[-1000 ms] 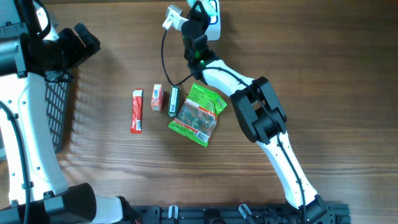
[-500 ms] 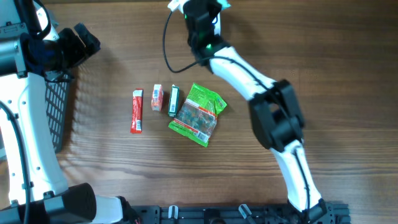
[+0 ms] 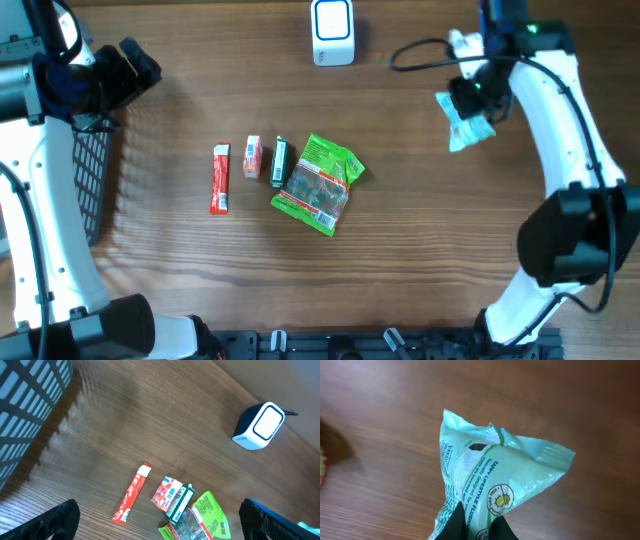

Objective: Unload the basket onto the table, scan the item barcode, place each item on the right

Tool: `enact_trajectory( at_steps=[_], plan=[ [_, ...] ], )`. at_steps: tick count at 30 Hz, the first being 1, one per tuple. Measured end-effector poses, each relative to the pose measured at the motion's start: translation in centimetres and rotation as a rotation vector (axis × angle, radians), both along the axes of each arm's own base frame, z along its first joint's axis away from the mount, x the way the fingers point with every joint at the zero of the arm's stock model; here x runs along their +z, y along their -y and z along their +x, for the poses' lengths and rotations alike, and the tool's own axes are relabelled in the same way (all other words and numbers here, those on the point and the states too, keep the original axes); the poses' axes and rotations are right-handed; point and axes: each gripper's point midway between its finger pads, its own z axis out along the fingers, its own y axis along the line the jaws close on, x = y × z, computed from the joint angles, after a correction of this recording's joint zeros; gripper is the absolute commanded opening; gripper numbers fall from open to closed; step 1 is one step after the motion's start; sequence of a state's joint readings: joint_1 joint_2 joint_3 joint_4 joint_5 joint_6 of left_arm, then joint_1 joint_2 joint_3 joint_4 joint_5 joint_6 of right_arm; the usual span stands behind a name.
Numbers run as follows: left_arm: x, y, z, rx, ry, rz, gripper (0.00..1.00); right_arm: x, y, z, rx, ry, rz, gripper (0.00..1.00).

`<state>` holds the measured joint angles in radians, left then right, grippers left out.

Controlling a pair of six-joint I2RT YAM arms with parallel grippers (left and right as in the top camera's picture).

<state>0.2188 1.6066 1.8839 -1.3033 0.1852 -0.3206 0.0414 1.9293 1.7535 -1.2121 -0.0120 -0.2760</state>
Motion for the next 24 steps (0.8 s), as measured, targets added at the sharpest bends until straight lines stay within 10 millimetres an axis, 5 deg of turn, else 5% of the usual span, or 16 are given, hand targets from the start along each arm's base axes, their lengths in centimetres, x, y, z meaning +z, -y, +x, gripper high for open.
enact_trajectory(
  at_steps=[1,2,5,10,14,18,24],
  plan=[
    [0.0,0.0,0.0,0.000,0.000,0.000,1.00,-1.6,0.7,-0.5,-0.032,-0.027,0.022,0.70],
    [0.0,0.0,0.0,0.000,0.000,-0.001,1.00,-2.6,1.3,-0.6,-0.054,-0.035,0.034,0.81],
    [0.0,0.0,0.0,0.000,0.000,0.000,1.00,-5.0,3.1,-1.6,-0.120,-0.067,0.064,0.87],
    [0.0,0.0,0.0,0.000,0.000,0.000,1.00,-4.1,3.0,-1.5,-0.198,-0.071,0.118,0.80],
    [0.0,0.0,0.0,0.000,0.000,0.000,1.00,-2.2,-2.5,-1.3,-0.152,-0.084,0.344,0.80],
    [0.0,0.0,0.0,0.000,0.000,0.000,1.00,-1.3,-11.4,-2.9,0.012,-0.134,0.470,0.85],
    [0.0,0.0,0.0,0.000,0.000,0.000,1.00,-3.3,-19.1,-4.8,0.239,-0.095,0.427,0.90]
  ],
)
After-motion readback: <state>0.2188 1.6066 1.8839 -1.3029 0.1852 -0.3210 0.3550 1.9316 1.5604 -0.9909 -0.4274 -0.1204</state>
